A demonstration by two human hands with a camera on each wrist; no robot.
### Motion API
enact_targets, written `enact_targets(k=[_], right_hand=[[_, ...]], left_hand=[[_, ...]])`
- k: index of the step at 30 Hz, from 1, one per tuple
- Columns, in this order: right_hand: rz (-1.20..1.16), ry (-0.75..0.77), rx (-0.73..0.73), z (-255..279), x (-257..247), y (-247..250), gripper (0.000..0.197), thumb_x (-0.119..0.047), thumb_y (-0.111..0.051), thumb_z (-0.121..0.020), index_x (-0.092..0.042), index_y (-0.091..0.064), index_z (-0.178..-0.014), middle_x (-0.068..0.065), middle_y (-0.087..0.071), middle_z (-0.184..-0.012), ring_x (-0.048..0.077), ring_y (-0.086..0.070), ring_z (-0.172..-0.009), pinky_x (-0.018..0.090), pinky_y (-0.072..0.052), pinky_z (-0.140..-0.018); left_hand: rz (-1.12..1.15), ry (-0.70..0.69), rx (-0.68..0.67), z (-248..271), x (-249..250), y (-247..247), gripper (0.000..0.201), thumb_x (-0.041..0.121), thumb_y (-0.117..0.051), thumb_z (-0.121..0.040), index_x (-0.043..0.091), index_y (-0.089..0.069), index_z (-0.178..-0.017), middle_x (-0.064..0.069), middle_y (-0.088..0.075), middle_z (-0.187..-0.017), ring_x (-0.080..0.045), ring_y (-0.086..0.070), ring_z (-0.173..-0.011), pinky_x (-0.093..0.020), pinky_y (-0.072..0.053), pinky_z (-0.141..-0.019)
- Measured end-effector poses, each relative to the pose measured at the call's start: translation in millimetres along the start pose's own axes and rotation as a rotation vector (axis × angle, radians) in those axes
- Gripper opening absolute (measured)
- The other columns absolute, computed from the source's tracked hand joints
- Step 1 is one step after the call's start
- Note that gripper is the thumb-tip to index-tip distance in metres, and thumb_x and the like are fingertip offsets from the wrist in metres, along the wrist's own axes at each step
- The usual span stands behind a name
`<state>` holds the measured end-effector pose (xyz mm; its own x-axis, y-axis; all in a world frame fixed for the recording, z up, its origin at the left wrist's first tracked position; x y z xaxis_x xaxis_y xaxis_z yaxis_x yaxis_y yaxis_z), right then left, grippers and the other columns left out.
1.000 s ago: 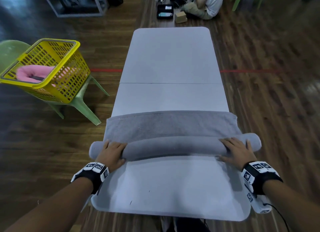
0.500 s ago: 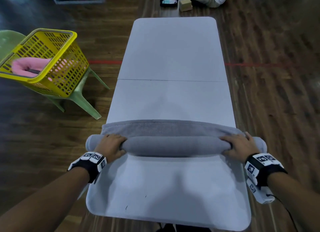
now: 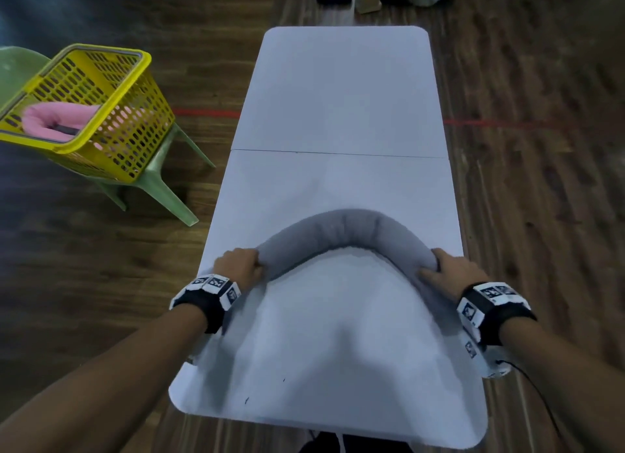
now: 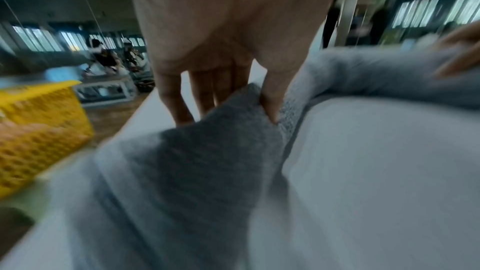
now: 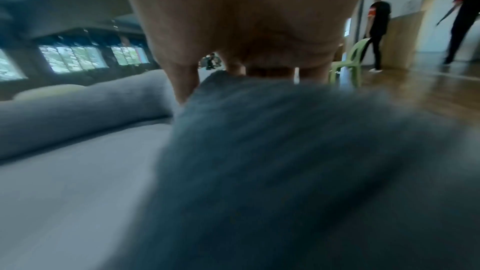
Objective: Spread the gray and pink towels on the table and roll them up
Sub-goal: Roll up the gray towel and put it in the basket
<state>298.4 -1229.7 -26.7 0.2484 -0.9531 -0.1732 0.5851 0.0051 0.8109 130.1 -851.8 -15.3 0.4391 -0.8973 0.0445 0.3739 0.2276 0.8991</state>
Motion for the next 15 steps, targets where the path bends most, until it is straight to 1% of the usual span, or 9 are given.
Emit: enact_targets(k=[2,4,7,9,11,12,13,14,15], right_hand=[[-0.127,0.005,-0.049,23,-32,-25,0.061,-0.054,-0.053,-0.084,-0.025,-0.031,-0.132,0.017,-0.060,-0.116,0.037,-0.058,-0.102,0.040,-0.045,-0.080],[-0.253,0.006,-0.069,44,-67,-52,0.061,-0.048,-0.058,-0.084,-0.017,-0.033,-0.130,0.021,-0.057,-0.118,0.040,-0.057,-0.105,0.040,-0.044,-0.081],[-0.375,-0.031,-0.046,64,-101,-80,0.058,-0.046,-0.059,-0.084,-0.010,-0.040,-0.125,0.020,-0.051,-0.123,0.039,-0.054,-0.109,0.040,-0.044,-0.086],[-0.367,-0.070,-0.001,71,-106,-84,0.058,-0.043,-0.059,-0.084,-0.006,-0.043,-0.125,0.020,-0.045,-0.126,0.039,-0.048,-0.114,0.041,-0.042,-0.090],[-0.310,-0.113,0.062,75,-105,-79,0.061,-0.048,-0.057,-0.084,-0.004,-0.048,-0.125,0.017,-0.041,-0.130,0.037,-0.041,-0.118,0.041,-0.039,-0.093],[-0.313,-0.138,0.082,76,-105,-76,0.068,-0.055,-0.056,-0.083,-0.004,-0.048,-0.126,0.016,-0.041,-0.131,0.036,-0.039,-0.119,0.042,-0.038,-0.094],[-0.369,-0.172,0.085,76,-106,-75,0.078,-0.062,-0.056,-0.079,-0.005,-0.044,-0.131,0.016,-0.041,-0.132,0.035,-0.040,-0.120,0.043,-0.038,-0.096],[-0.451,-0.211,0.078,76,-109,-76,0.091,-0.065,-0.060,-0.074,-0.005,-0.035,-0.137,0.016,-0.041,-0.134,0.035,-0.041,-0.122,0.043,-0.038,-0.098],[-0.513,-0.246,0.073,75,-113,-79,0.105,-0.066,-0.064,-0.069,-0.006,-0.022,-0.144,0.017,-0.039,-0.137,0.036,-0.040,-0.124,0.044,-0.037,-0.100]], left_hand=[[0.116,0.043,-0.064,16,30,-15,0.041,0.047,-0.057,-0.083,0.013,-0.061,-0.105,-0.012,-0.064,-0.108,-0.034,-0.059,-0.097,-0.033,-0.042,-0.074],[0.266,0.059,-0.112,33,64,-35,0.050,0.053,-0.059,-0.080,0.009,-0.062,-0.105,-0.015,-0.063,-0.108,-0.035,-0.059,-0.098,-0.032,-0.040,-0.071],[0.525,0.110,-0.130,60,101,-58,0.052,0.053,-0.064,-0.078,0.006,-0.062,-0.098,-0.015,-0.064,-0.101,-0.035,-0.060,-0.093,-0.031,-0.041,-0.068],[0.650,0.167,-0.128,72,111,-69,0.048,0.050,-0.065,-0.078,0.005,-0.062,-0.094,-0.014,-0.064,-0.096,-0.034,-0.062,-0.089,-0.030,-0.044,-0.066],[0.688,0.202,-0.104,81,112,-72,0.049,0.051,-0.064,-0.078,0.005,-0.062,-0.094,-0.015,-0.065,-0.097,-0.035,-0.062,-0.089,-0.034,-0.049,-0.070],[0.685,0.195,-0.101,84,113,-72,0.050,0.052,-0.062,-0.080,0.005,-0.062,-0.096,-0.016,-0.065,-0.099,-0.035,-0.062,-0.091,-0.035,-0.050,-0.073],[0.679,0.170,-0.119,86,117,-74,0.051,0.052,-0.060,-0.082,0.004,-0.062,-0.100,-0.017,-0.064,-0.103,-0.036,-0.061,-0.094,-0.036,-0.049,-0.076],[0.693,0.138,-0.162,90,121,-76,0.053,0.052,-0.058,-0.083,0.005,-0.061,-0.106,-0.017,-0.063,-0.108,-0.035,-0.060,-0.096,-0.036,-0.048,-0.078],[0.736,0.096,-0.208,96,126,-78,0.056,0.052,-0.057,-0.081,0.006,-0.059,-0.112,-0.017,-0.063,-0.111,-0.034,-0.059,-0.098,-0.035,-0.047,-0.079]])
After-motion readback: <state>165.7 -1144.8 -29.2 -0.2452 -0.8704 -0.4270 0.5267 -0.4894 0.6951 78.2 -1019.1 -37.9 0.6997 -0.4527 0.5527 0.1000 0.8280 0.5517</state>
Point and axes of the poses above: each hand's wrist, its own z-axis away from the middle knuckle, its own y-axis out of the back of the hand, x = y × z, the point moved 10 cm from there along -z, towards the middle knuckle
